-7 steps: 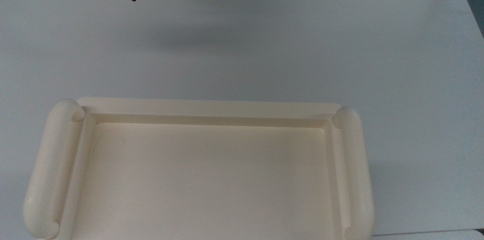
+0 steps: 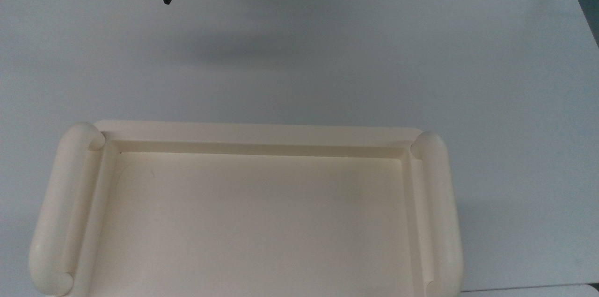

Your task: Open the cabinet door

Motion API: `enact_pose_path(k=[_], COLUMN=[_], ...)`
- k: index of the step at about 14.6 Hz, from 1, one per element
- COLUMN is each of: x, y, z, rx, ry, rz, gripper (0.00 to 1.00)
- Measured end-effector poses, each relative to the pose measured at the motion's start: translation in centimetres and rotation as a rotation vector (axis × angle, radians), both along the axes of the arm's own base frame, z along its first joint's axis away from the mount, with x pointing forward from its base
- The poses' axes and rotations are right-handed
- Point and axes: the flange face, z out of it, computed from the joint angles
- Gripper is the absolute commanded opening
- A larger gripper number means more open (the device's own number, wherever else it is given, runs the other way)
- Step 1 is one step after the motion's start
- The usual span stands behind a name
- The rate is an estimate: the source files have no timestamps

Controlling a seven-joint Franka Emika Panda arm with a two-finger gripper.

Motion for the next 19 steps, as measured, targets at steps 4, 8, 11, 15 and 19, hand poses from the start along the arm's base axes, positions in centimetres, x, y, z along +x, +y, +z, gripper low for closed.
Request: enact_pose_path(k=[4,8,11,15,19], x=[0.01,0.03,0.03,0.03,0.32], y=[0.06,0.11,0.11,0.13,0.36], z=[-0.01,-0.01,-0.01,-0.01,-0.56], rx=[0.0,0.0,0.0,0.001,0.008], ry=[0.0,0.001,0.003,0.005,0.013], rz=[0.001,0.018,0.066,0.121,0.14], gripper=[1.0,1.0,1.0,1.0,1.0])
